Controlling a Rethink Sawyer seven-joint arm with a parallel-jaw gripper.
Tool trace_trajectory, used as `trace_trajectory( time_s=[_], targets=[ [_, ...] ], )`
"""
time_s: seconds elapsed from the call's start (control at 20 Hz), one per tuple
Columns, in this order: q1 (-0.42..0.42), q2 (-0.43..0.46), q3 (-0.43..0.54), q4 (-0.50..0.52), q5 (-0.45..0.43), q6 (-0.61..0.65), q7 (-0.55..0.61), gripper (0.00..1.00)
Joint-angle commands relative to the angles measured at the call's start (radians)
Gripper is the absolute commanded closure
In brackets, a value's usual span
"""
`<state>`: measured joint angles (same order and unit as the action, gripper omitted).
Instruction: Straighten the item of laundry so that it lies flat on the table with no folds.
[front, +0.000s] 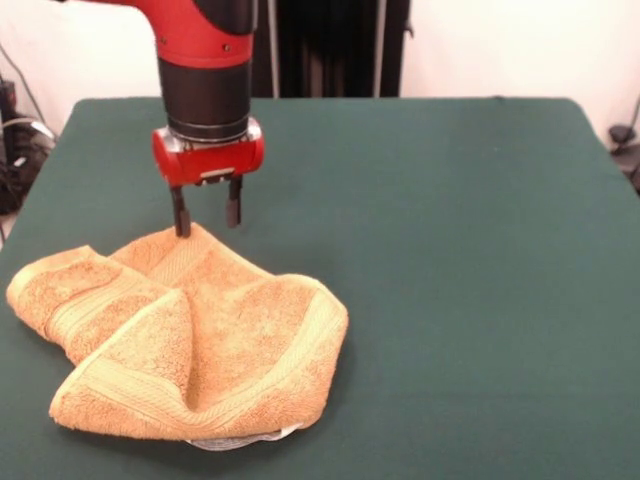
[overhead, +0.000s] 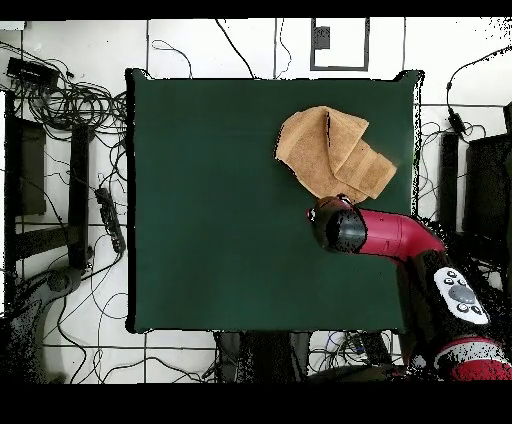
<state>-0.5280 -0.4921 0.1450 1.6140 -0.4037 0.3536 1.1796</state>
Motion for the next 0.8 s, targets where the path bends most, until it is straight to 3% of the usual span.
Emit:
trace_trajectory(
  time_s=[0.05, 0.8],
  targets=[
    [0.033, 0.092, -0.033, 0.119, 0.071, -0.112, 0.33, 0.0],
    [-0.031, 0.214, 0.031, 0.029, 0.086, -0.19, 0.257, 0.0]
  ],
)
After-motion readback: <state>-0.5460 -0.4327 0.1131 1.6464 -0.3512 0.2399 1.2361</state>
